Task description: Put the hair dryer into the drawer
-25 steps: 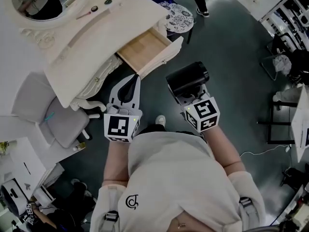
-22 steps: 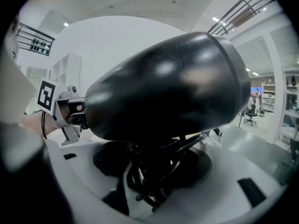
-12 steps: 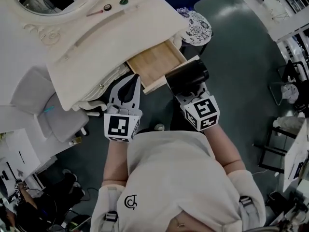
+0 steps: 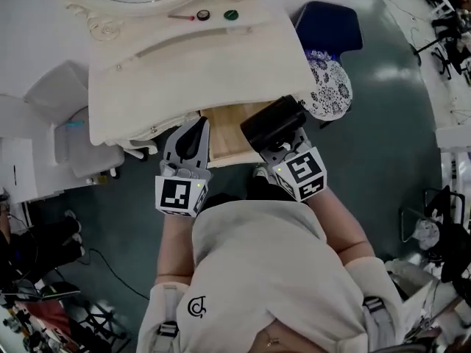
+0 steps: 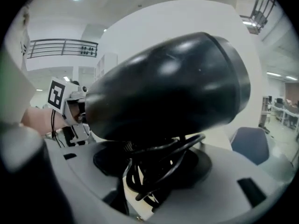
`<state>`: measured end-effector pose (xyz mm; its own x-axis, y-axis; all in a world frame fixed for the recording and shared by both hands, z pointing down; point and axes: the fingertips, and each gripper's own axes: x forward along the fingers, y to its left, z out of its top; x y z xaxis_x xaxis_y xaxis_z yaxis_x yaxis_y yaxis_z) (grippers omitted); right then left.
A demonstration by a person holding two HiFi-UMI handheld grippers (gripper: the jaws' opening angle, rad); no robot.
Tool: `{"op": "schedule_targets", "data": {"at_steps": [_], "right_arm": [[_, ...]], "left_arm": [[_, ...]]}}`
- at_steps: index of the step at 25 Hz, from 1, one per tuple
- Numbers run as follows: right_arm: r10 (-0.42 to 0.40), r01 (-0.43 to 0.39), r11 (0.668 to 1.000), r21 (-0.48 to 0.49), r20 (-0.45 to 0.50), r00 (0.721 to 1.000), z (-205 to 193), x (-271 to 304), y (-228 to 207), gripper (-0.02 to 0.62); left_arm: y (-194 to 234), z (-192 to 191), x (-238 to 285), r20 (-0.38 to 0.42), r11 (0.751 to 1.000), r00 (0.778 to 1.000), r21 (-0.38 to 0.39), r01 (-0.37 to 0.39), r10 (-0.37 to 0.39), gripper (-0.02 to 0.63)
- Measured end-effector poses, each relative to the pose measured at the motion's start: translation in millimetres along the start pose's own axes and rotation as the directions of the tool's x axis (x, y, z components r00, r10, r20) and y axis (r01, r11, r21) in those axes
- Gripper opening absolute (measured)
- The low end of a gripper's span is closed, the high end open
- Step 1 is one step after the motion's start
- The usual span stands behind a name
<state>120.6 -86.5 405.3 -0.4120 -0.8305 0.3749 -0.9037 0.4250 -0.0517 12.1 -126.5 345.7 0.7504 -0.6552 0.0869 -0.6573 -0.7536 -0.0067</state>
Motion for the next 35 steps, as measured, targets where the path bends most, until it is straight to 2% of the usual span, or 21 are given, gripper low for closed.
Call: {"op": "schedule_targets", "data": {"at_steps": [4, 8, 12, 17, 21, 26, 31, 35], "right_arm": [[0.139, -0.146, 0.986, -0.086, -0.075, 0.987, -13.9, 19.8, -14.5, 0.248], [0.238, -0.257, 0.96, -0.113, -0.158, 0.958, -41.2, 45.2, -19.6, 0.248], [0.314, -0.352, 0.929, -0.118, -0.258, 0.914, -73.9, 65.6, -11.1, 0.249], [0.34, -0.418, 0.899, -0.126, -0.399, 0.852, -120.4, 90.5, 0.4, 0.249], [0.345, -0.478, 0.869, -0.132, -0.53, 0.775, -160.4, 104.7, 10.7, 0.249], [0.359, -0.582, 0.794, -0.176, -0.636, 0.683, -202.1, 119.9, 30.1, 0.248], [0.316, -0.647, 0.744, -0.167, -0.765, 0.562, -248.6, 137.5, 37.4, 0.249], [0.293, -0.677, 0.724, -0.131, -0.83, 0.474, -277.1, 149.7, 38.4, 0.249]], "left_arm": [[-1.3, -8.5, 10.3, 0.019, 0.993, 0.995, -0.055, -0.101, 0.102, 0.012], [0.9, -14.1, 17.7, 0.042, 0.987, 0.987, -0.049, -0.152, 0.154, 0.012], [6.7, -21.7, 17.5, 0.038, 0.981, 0.981, -0.039, -0.19, 0.191, 0.012], [17.8, -44.3, 14.9, 0.012, 0.974, 0.976, -0.067, -0.216, 0.217, 0.012], [21.9, -66.7, 7.5, -0.021, 0.965, 0.97, -0.104, -0.242, 0.242, 0.012], [27.6, -96.0, -9.6, -0.078, 0.953, 0.961, -0.129, -0.273, 0.265, 0.012], [35.5, -114.3, -25.0, -0.105, 0.942, 0.953, -0.156, -0.298, 0.284, 0.012], [39.1, -113.9, -27.7, -0.088, 0.936, 0.953, -0.182, -0.302, 0.29, 0.012]]}}
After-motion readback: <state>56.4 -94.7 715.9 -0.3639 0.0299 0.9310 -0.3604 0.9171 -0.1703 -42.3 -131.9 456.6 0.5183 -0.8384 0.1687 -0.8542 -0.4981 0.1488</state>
